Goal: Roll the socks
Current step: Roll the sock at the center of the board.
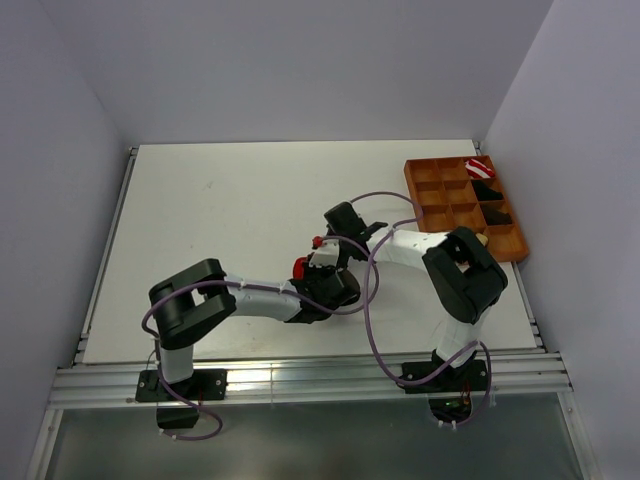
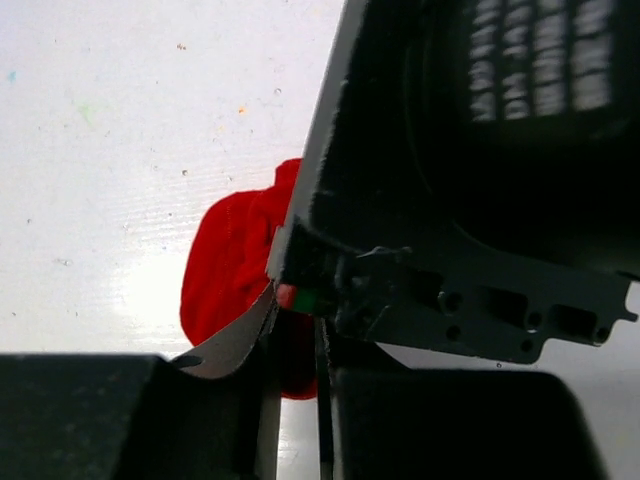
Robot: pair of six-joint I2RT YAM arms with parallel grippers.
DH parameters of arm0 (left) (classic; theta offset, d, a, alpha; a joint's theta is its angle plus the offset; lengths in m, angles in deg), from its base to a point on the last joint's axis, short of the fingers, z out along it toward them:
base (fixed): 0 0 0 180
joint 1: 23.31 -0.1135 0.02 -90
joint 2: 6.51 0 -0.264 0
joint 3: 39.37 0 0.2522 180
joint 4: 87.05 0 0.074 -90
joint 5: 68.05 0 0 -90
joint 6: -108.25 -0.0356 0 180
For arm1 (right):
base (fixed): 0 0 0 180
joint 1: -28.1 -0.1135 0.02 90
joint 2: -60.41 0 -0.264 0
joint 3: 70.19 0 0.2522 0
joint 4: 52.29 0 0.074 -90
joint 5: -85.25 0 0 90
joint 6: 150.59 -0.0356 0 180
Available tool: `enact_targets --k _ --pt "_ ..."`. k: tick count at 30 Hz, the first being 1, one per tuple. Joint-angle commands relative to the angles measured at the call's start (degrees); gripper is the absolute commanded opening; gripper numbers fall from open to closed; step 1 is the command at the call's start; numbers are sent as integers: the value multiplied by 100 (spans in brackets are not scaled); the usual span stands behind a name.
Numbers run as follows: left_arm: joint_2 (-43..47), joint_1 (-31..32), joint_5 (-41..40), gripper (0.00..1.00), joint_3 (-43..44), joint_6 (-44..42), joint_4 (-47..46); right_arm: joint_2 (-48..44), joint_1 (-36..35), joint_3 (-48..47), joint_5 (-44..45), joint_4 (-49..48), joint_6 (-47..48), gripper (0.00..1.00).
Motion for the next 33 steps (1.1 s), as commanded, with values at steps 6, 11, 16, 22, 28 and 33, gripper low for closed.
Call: enact_targets --k 6,11,16,22,28,33 --pt "477 -321 1195 1 -912 612 205 -438 117 780 -606 -1146 -107 49" --pt "847 -585 1871 1 -1256 700 -112 -807 266 763 -589 -1410 86 72" --pt "1242 -980 2627 1 -1642 814 -533 -1195 460 1035 -519 -1725 43 76" --pt "1726 -1822 4033 1 -2126 999 -947 -1538 522 1659 -615 -2560 121 77" --pt "1937 -2535 5159 1 -2328 1166 -1202 -1433 434 2125 -861 -3483 183 77" --pt "1973 -3028 5792 1 -2679 1420 -1675 -1196 206 2257 -888 -4019 165 77"
